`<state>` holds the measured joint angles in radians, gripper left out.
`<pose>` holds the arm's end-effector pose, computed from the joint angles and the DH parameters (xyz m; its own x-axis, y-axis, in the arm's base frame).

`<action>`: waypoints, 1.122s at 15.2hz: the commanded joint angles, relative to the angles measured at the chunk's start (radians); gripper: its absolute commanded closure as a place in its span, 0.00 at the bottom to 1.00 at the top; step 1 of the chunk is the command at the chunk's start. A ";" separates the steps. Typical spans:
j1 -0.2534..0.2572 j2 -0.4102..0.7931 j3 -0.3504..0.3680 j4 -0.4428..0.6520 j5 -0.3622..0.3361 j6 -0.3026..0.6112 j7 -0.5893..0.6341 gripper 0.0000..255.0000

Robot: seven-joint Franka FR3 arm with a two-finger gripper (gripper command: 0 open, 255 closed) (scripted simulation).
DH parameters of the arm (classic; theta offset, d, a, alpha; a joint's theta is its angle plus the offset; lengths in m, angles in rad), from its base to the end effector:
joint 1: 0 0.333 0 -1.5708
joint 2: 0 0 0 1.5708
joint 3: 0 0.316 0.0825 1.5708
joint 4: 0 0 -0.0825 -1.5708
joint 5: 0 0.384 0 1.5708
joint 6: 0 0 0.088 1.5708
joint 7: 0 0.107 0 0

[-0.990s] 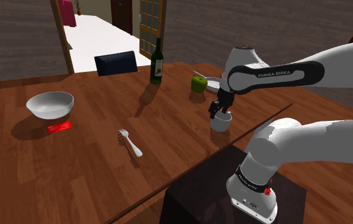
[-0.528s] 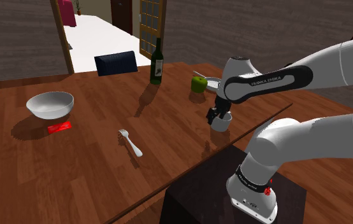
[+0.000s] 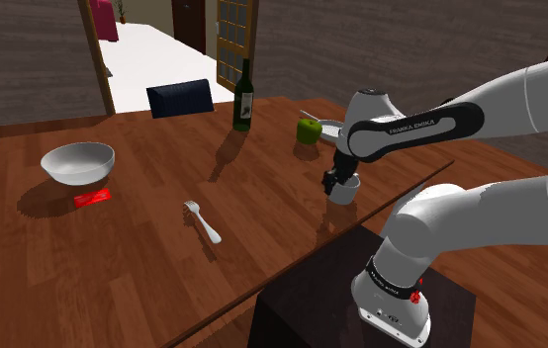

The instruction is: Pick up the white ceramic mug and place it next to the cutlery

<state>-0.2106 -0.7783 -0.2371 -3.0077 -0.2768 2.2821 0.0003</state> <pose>0.2620 -0.1132 0.3395 0.9774 -0.2057 0.0483 -0.2081 -0.9767 0.0522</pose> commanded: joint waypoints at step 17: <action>0.013 -0.084 0.020 0.071 0.029 -0.155 -0.010 1.00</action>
<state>-0.1988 -0.8557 -0.2189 -2.9462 -0.2504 2.1449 -0.0075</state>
